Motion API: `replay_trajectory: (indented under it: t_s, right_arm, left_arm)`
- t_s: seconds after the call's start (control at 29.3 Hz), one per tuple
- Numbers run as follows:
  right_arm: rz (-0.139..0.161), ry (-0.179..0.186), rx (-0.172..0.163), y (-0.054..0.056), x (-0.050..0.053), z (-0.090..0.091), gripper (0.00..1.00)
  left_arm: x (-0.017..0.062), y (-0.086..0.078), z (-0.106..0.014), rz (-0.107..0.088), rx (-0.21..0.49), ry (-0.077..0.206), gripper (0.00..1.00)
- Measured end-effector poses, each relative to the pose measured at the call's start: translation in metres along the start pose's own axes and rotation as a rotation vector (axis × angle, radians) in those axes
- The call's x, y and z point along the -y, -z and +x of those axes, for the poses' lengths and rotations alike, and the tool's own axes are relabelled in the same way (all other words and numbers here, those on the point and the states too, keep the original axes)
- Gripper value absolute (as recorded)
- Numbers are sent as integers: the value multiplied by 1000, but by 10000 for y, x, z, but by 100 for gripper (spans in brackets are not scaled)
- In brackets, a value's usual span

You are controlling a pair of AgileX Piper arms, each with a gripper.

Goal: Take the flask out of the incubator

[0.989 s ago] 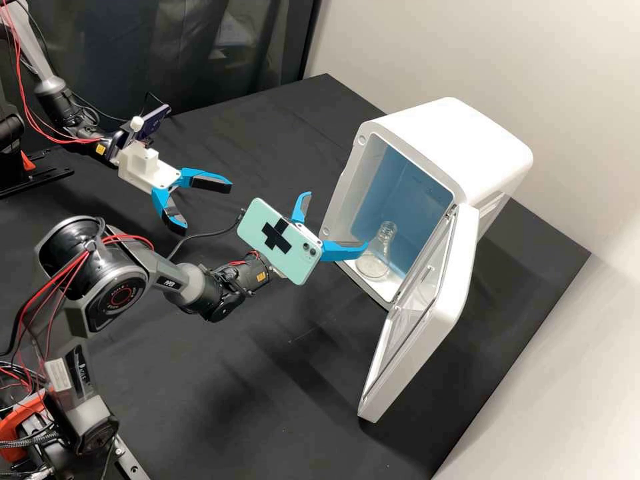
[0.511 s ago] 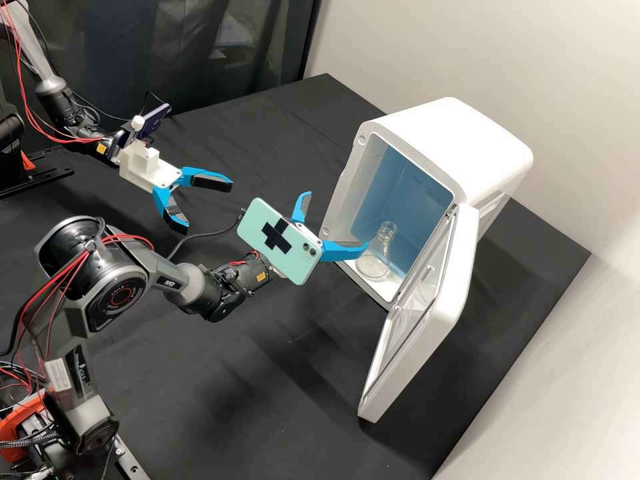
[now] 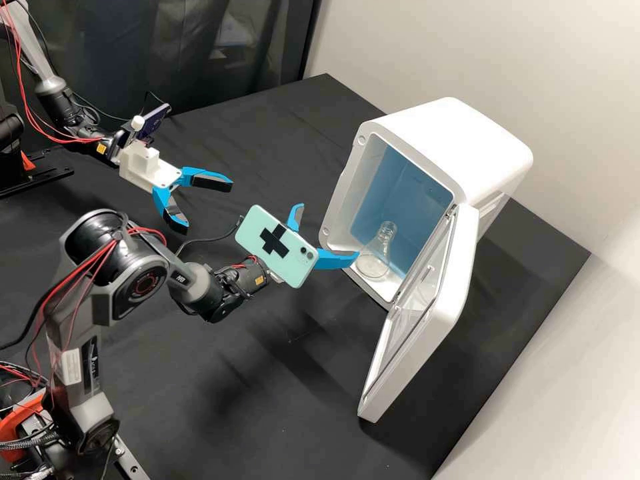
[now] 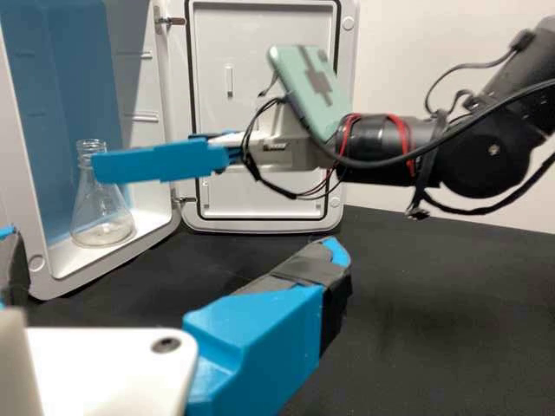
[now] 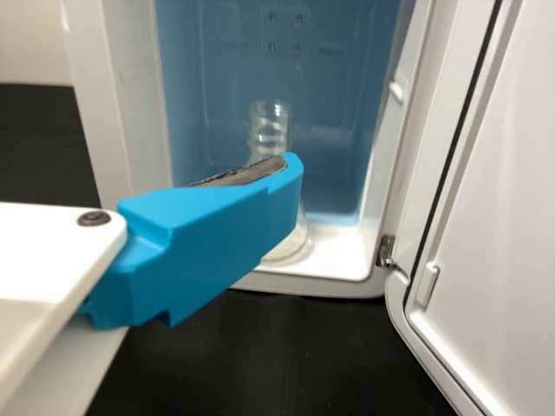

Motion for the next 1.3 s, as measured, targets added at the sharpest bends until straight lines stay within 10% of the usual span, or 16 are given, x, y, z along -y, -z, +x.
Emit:
replay_trajectory:
  t_s: [0.55, 1.3]
  right_arm:
    - [12, -68, 141, -202, -52, 469, 100]
    - [-83, -91, 205, 52, 82, 1106, 100]
  left_arm:
    - [0, 0, 0, 0, 0, 0, 100]
    - [16, -12, 11, -2, 4, 6, 100]
